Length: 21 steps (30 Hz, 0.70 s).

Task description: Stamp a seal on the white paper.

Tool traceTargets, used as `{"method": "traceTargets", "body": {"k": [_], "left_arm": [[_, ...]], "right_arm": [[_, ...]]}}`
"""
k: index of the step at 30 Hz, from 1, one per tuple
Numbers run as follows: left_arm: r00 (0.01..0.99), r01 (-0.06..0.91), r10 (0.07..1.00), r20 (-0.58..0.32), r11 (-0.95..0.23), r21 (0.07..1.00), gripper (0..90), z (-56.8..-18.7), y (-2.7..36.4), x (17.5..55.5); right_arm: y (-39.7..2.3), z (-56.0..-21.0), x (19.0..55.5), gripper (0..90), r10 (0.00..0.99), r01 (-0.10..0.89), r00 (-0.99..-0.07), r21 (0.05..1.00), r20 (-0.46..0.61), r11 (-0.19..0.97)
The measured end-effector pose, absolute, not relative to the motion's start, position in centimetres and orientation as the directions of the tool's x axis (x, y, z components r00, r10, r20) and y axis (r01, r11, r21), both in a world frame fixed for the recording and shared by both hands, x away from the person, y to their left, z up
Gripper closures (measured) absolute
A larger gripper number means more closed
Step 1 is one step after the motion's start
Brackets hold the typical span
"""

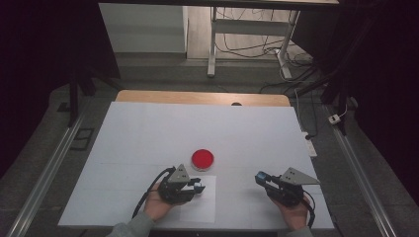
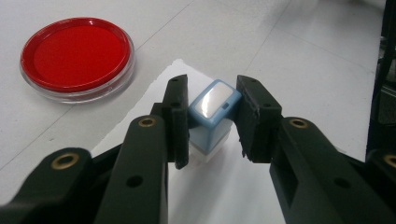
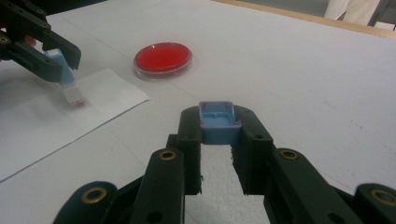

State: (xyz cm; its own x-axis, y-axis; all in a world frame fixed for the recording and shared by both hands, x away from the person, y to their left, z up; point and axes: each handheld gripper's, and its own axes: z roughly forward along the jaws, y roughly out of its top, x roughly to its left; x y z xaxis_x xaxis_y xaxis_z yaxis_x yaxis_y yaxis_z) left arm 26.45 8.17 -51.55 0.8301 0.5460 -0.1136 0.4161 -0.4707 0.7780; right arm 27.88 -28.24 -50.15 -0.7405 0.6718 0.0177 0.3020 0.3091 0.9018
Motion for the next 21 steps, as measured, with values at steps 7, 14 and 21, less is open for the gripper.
{"method": "traceTargets", "body": {"k": [7,14,21], "left_arm": [[0.832,0.415,0.543,-0.114,-0.472,0.778,66.5,-51.66,8.09,26.5],[0.834,0.418,0.54,-0.114,-0.482,0.771,66.6,-51.96,8.04,26.57],[0.839,0.406,0.535,-0.097,-0.498,0.766,66.8,-51.92,7.93,26.43]], "right_arm": [[-28.41,-50.11,27.91,73.6,0.676,0.303,-0.737,0.903,0.018,0.306],[-28.38,-50.11,27.89,73.5,0.675,0.302,-0.737,0.902,0.016,0.308],[-28.42,-50.1,27.89,73.5,0.675,0.302,-0.737,0.902,0.017,0.308]]}}
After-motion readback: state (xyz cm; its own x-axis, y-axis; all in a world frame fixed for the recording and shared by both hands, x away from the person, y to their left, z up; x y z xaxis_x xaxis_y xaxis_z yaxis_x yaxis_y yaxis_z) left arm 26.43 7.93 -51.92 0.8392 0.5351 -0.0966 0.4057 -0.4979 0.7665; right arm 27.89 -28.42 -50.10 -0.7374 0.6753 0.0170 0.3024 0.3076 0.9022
